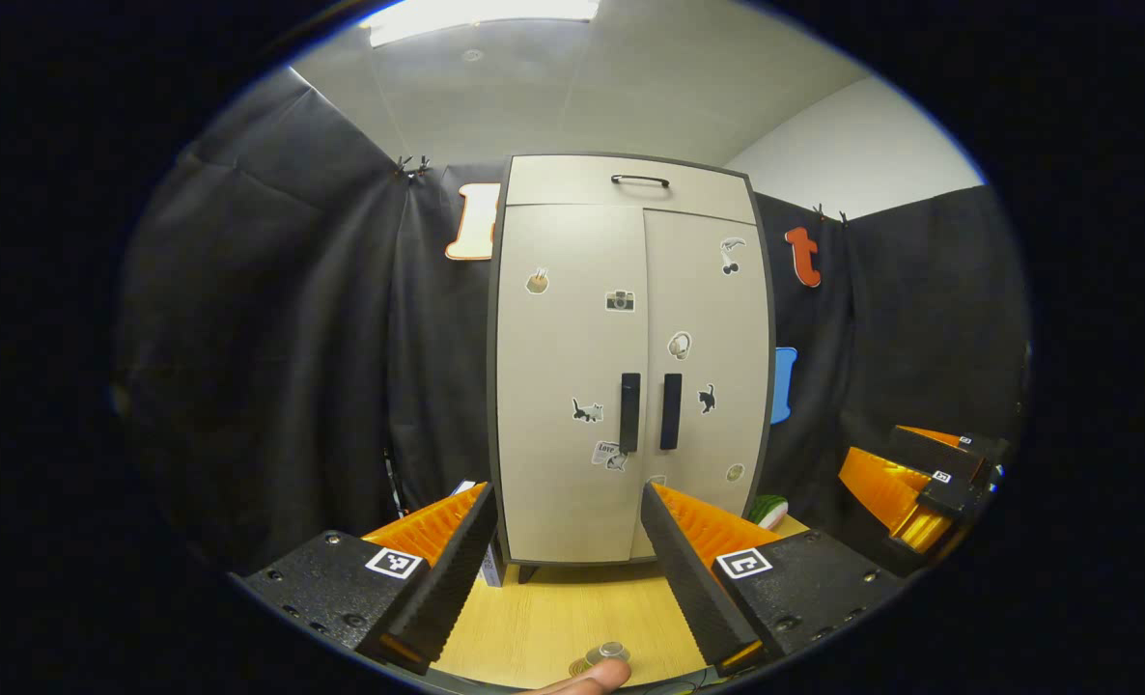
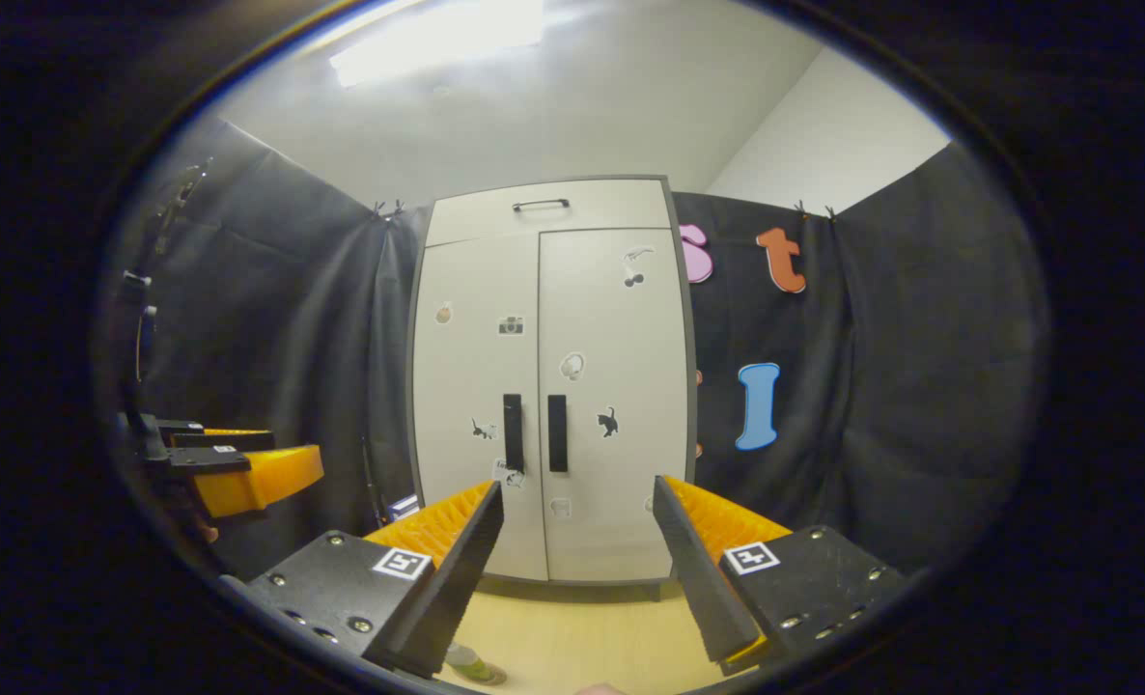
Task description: Grasp the bottle in the cabinet with the left hand and place it on the coaster, then close the right door with the right hand and the left door with the left hand.
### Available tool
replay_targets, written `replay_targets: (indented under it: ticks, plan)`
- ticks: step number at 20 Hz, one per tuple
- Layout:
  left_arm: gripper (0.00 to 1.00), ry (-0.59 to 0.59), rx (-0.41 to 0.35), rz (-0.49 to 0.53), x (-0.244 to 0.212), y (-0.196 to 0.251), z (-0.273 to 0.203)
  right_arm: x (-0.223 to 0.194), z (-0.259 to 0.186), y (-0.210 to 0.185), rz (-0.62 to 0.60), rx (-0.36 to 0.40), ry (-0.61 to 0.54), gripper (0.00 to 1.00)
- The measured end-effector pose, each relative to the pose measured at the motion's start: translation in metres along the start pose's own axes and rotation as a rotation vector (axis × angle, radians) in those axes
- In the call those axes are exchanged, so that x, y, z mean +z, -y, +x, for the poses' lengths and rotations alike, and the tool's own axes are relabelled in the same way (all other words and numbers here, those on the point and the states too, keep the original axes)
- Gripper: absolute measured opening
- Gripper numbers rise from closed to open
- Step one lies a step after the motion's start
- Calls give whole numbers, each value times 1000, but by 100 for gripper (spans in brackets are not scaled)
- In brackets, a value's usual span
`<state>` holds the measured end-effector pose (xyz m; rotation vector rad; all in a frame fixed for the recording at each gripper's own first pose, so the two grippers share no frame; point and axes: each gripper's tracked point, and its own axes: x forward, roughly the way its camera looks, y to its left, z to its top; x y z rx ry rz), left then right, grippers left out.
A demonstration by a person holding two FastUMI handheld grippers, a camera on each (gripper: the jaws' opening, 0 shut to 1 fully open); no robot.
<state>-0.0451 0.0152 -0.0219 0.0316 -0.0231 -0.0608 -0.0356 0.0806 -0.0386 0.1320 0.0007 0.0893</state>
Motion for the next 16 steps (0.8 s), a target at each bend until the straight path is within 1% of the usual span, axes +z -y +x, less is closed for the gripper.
replay_targets:
  ticks: [3,6,9,10,11,12,15,16]
  plan:
    - [95,-2,-11,4,-3,5,1,1,1,3,8,-12,3,94]
    - [95,3,-30,-6,-5,8,5,-4,5,6,-32,-25,7,95]
    - [95,4,-40,-18,-6,7,10,-13,9,7,-51,-45,-20,95]
    - [95,10,-43,-24,-6,6,13,-15,11,7,-54,-46,-23,92]
    - [95,14,-44,-29,-4,5,16,-16,14,6,-58,-48,-23,95]
    - [95,13,-43,-34,-5,3,19,-16,17,7,-61,-51,-18,92]
    - [95,22,-46,-40,-1,0,26,-12,25,6,-69,-46,4,92]
    - [95,31,-44,-39,0,-2,28,-11,28,7,-70,-49,10,95]
